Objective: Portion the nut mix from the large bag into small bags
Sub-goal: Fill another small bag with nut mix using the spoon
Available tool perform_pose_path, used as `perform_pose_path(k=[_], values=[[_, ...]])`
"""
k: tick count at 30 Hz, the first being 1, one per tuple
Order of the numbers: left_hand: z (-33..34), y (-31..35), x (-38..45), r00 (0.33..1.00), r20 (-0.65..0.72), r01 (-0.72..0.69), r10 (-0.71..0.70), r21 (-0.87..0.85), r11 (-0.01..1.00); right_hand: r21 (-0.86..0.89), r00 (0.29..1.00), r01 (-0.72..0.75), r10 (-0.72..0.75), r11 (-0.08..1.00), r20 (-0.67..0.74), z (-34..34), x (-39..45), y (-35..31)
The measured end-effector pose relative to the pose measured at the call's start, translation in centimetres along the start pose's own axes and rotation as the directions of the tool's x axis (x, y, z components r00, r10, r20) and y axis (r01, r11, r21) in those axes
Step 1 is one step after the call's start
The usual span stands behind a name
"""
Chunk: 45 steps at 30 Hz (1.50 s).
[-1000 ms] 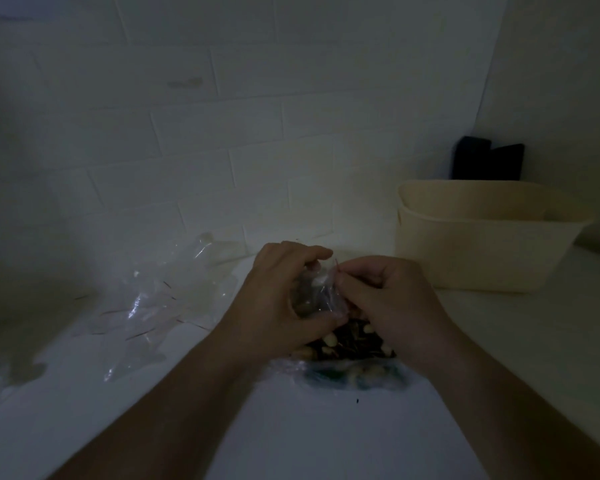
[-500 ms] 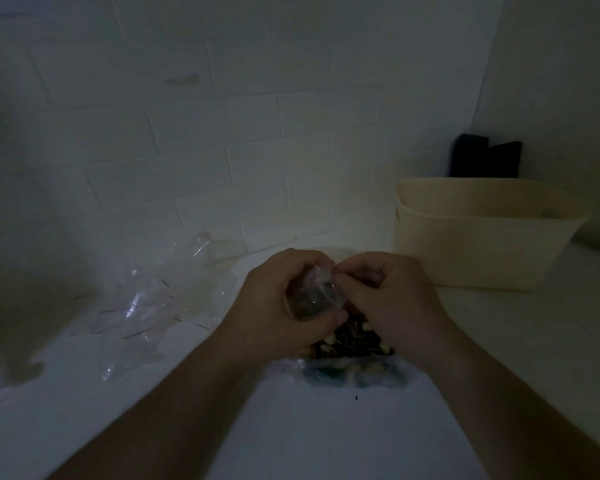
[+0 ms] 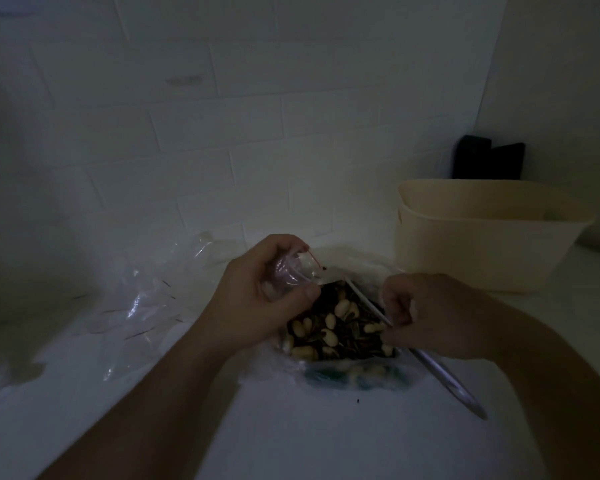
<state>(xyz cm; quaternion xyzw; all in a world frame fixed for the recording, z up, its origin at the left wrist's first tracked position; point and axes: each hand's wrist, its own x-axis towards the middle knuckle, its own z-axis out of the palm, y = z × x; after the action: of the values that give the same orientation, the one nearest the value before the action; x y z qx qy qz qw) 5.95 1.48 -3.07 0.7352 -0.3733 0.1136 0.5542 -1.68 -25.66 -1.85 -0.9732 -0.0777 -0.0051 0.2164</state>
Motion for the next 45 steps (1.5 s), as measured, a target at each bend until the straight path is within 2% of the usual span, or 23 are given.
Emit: perform_pose_path(k=[2, 4, 6, 8, 11, 13, 15, 16, 17, 19, 20, 22, 24, 25, 28, 30, 33, 37, 40, 43, 45], values=[[-0.2, -0.2, 0.1, 1.000, 0.008, 0.000, 0.000, 0.013, 1.000, -0.063, 1.000, 0.021, -0.022, 0.998, -0.013, 0.3, 0.1, -0.4], [-0.5, -0.4, 0.0, 1.000, 0.027, 0.000, -0.001, 0.028, 1.000, -0.044, 0.999, 0.038, -0.040, 0.998, -0.034, 0.4, 0.2, -0.6], [-0.8, -0.5, -0.1, 0.998, 0.058, 0.004, -0.007, 0.043, 0.999, 0.085, 0.998, 0.042, -0.038, 0.996, -0.044, 0.1, 0.1, -0.6], [-0.8, -0.5, -0.1, 0.996, 0.089, 0.022, -0.025, 0.042, 0.999, 0.237, 1.000, 0.023, -0.026, 0.971, 0.013, -0.3, -0.2, -1.2], [-0.6, -0.6, -0.2, 0.991, 0.125, 0.047, -0.047, 0.003, 0.999, 0.382, 1.000, 0.014, -0.022, 0.924, 0.018, -0.3, -0.4, -2.4], [-0.5, -0.7, -0.3, 0.987, 0.140, 0.080, -0.074, -0.039, 0.996, 0.530, 1.000, 0.015, -0.012, 0.848, -0.009, -0.2, -0.2, -3.1], [-0.2, -0.6, -0.5, 0.984, 0.144, 0.118, -0.106, -0.073, 0.990, 0.716, 1.000, 0.029, -0.021, 0.698, -0.020, -0.3, -0.1, -3.6], [-0.1, -0.6, -0.5, 0.983, 0.139, 0.131, -0.118, -0.093, 0.987, 0.754, 0.999, 0.040, -0.006, 0.656, -0.048, -0.3, 0.0, -3.7], [0.1, -0.6, -0.5, 0.984, 0.129, 0.141, -0.125, -0.119, 0.983, 0.748, 0.995, 0.056, 0.025, 0.661, -0.096, -0.3, 0.0, -3.7], [0.3, -0.4, -0.4, 0.984, 0.106, 0.155, -0.140, -0.148, 0.977, 0.647, 0.952, 0.118, 0.099, 0.753, -0.288, -0.1, 0.2, -3.6], [0.4, -0.3, -0.3, 0.984, 0.096, 0.163, -0.150, -0.149, 0.975, 0.570, 0.904, 0.163, 0.109, 0.805, -0.413, -0.2, 0.3, -3.5], [0.4, -0.2, -0.3, 0.982, 0.073, 0.181, -0.172, -0.155, 0.971, 0.355, 0.770, 0.256, 0.032, 0.899, -0.637, -0.4, 0.2, -3.1], [0.6, -0.2, -0.3, 0.979, 0.050, 0.202, -0.197, -0.163, 0.966, 0.196, 0.682, 0.305, -0.070, 0.932, -0.728, -0.6, 0.0, -2.9], [0.7, -0.3, -0.4, 0.978, 0.039, 0.211, -0.207, -0.155, 0.965, 0.160, 0.675, 0.320, -0.106, 0.934, -0.730, -0.7, -0.2, -3.1], [1.4, -0.6, -0.7, 0.968, 0.011, 0.249, -0.249, -0.134, 0.959, 0.087, 0.722, 0.335, -0.196, 0.938, -0.664, -0.5, -0.5, -3.6], [1.8, -0.6, -0.9, 0.963, -0.012, 0.265, -0.270, -0.147, 0.953, -0.013, 0.724, 0.338, -0.269, 0.941, -0.635, -0.3, -0.4, -3.6], [2.1, -0.6, -0.9, 0.954, -0.038, 0.286, -0.297, -0.171, 0.943, -0.105, 0.745, 0.301, -0.302, 0.948, -0.594, 0.1, 0.0, -3.6], [2.4, -0.9, -0.7, 0.938, -0.051, 0.322, -0.341, -0.229, 0.919, -0.074, 0.750, 0.318, -0.298, 0.945, -0.591, 0.9, 0.4, -4.8], [2.7, -1.0, -0.5, 0.925, -0.060, 0.345, -0.374, -0.276, 0.897, -0.010, 0.794, 0.288, -0.244, 0.958, -0.556, 1.7, 0.7, -5.8], [2.8, -1.2, -0.3, 0.922, -0.063, 0.343, -0.382, -0.322, 0.882, -0.050, 0.783, 0.252, -0.234, 0.967, -0.576, 2.5, 1.1, -6.4], [2.9, -1.1, -0.3, 0.925, -0.053, 0.339, -0.375, -0.328, 0.882, -0.016, 0.797, 0.281, -0.243, 0.960, -0.552, 3.0, 1.3, -6.8]])
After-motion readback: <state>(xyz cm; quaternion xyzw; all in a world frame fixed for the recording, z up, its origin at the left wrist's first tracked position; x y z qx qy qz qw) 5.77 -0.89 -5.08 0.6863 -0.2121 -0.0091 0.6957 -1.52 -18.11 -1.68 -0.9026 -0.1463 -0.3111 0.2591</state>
